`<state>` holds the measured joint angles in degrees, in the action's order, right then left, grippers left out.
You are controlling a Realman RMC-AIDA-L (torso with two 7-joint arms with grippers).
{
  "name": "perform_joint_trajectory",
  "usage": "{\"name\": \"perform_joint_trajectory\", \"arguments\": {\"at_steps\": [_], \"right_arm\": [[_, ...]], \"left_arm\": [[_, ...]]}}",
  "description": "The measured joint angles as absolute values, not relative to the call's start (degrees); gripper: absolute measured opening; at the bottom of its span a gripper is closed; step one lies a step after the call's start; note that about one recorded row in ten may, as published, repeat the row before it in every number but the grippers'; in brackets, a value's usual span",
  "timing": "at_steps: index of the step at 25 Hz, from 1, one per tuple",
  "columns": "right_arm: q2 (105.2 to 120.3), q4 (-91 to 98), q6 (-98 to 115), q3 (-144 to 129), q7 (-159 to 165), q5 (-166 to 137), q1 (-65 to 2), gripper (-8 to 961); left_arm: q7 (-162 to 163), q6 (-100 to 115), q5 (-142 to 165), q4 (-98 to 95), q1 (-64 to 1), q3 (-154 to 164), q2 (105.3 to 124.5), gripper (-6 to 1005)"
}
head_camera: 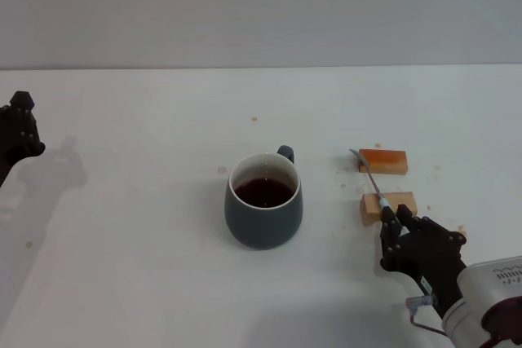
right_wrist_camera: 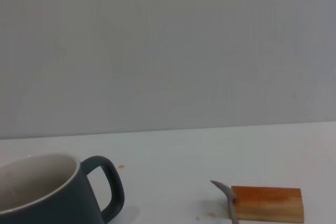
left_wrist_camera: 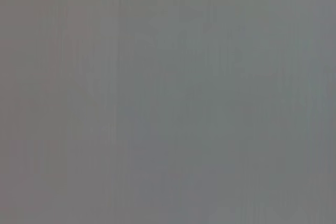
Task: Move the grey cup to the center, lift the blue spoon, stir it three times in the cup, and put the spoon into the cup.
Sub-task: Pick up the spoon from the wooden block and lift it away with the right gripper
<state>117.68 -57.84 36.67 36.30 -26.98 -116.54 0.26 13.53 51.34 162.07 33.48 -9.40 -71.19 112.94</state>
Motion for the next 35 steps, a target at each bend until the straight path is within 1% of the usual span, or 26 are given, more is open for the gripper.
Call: {"name": "perform_joint_trajectory", "arguments": {"at_steps": [2, 21, 27, 35], "right_arm": [[117.68, -57.9, 36.7, 36.5, -27.0, -116.5, 0.2, 165], [117.67, -57.7, 36.6, 36.8, -27.0, -116.6, -0.2, 170], [116.99, -58.0, 34.3, 36.7, -27.0, -117.7, -1.3, 172], [116.84, -58.0, 34.0, 36.8, -27.0, -118.5, -1.5, 217]], "left_arm": [[13.5, 51.3, 162.1, 33.5, -9.4, -71.2, 112.94, -2], [13.5, 50.8, 162.9, 33.5, -9.9, -71.4, 112.76, -2], [13.5, 50.8, 162.9, 33.4, -9.9, -71.5, 112.76, -2], [13.5, 50.8, 162.9, 33.5, -9.8, -71.5, 112.76, -2]]}}
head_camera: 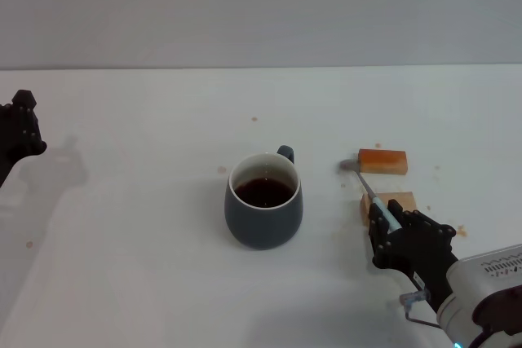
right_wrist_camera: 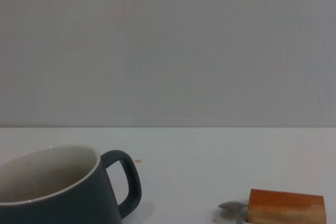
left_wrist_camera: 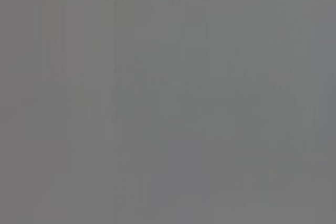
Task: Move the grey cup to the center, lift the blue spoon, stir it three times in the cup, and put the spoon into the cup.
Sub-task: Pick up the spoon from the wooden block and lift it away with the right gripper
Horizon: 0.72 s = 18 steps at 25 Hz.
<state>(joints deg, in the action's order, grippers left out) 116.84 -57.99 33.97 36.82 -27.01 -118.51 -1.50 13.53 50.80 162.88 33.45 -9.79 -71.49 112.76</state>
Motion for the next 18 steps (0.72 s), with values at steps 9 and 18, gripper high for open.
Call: {"name": "perform_joint_trajectory", "arguments": {"at_steps": [9, 18], "right_arm": [[116.83, -57.7, 34.1, 36.9, -26.9, -119.0, -1.2, 233], [116.89, -57.9, 34.6, 36.7, -27.0, -119.6, -0.7, 227]], "left_arm": [[13.5, 50.8, 162.9, 33.5, -9.8, -72.2, 112.95, -2], [13.5, 50.8, 162.9, 34.1, -9.8, -72.2, 112.79, -2]]}}
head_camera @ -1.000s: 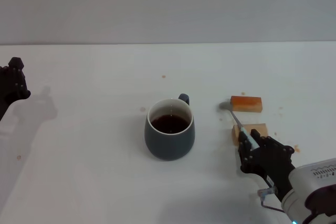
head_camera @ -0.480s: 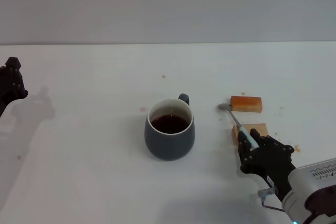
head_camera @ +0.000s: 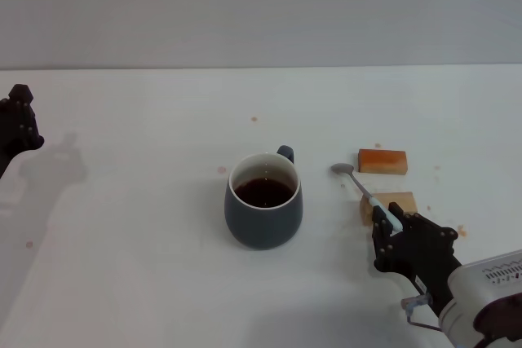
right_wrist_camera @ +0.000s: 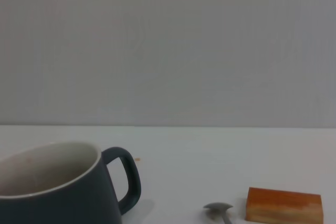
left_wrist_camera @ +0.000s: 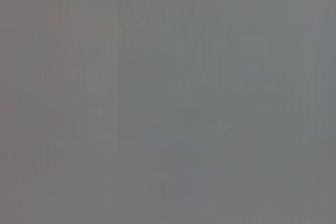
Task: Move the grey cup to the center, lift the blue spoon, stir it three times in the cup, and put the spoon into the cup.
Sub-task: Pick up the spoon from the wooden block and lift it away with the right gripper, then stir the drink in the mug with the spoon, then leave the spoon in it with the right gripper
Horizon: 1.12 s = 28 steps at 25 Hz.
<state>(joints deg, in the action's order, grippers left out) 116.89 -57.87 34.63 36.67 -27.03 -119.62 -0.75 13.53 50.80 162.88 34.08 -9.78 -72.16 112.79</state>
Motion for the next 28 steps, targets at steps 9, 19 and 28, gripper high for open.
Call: {"name": "perform_joint_trajectory", "arguments": {"at_steps": [9, 19, 28], "right_arm": [[117.32, -57.9, 35.5, 36.9, -28.4, -119.9, 0.1, 162], [117.83, -65.7, 33.6, 41.1, -44.1, -119.1, 4.4, 165], [118.29, -81.6, 19.3, 49.0, -58.5, -119.1, 11.1, 167]], "left_arm": [[13.5, 50.8, 163.4, 34.3, -9.4, -72.3, 112.76, -2], [13.5, 50.5, 163.5, 34.1, -9.4, -72.3, 112.93, -2], [13.5, 49.8, 163.5, 33.9, -9.4, -72.6, 113.4, -2]]}}
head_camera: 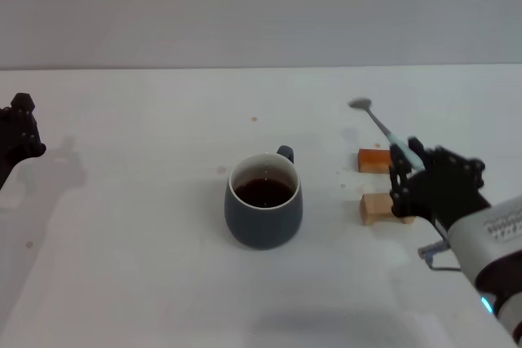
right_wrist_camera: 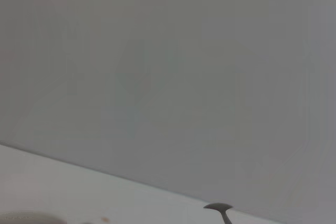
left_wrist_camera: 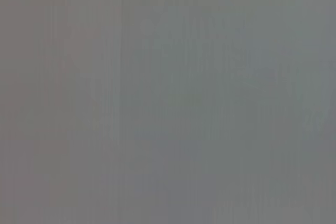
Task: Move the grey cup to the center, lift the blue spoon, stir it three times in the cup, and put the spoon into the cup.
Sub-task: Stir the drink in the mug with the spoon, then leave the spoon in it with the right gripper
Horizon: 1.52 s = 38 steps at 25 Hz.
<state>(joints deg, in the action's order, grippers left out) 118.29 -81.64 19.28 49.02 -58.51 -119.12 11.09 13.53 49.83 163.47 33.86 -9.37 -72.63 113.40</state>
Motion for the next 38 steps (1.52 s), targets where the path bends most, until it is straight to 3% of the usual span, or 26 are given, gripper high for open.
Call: {"name": "perform_joint_trajectory", "arguments": {"at_steps": [7, 12, 19, 28, 38], "right_arm": [[118.69, -100.7, -6.6, 58.1, -60.5, -124.6, 16.0, 169], [118.89, -108.0, -18.2, 63.3, -55.5, -130.1, 15.5, 170], [118.82, -115.6, -38.5, 73.7, -46.9, -136.0, 7.5, 172], [118.7, -116.2, -61.0, 88.1, -42.9, -130.5, -7.5, 174], [118.62, -116.1, -75.4, 97.3, -40.0, -128.0, -16.6, 177]], "left_arm": [[13.5, 48.3, 163.5, 34.1, -9.9, -72.8, 113.71, -2], [13.5, 46.8, 163.5, 34.2, -10.3, -73.6, 114.0, -2], [13.5, 45.0, 163.5, 34.2, -11.1, -74.7, 114.56, -2], [13.0, 43.9, 163.5, 34.0, -11.6, -76.2, 115.71, -2], [11.7, 43.2, 163.5, 33.8, -11.8, -77.9, 117.14, -2]]}}
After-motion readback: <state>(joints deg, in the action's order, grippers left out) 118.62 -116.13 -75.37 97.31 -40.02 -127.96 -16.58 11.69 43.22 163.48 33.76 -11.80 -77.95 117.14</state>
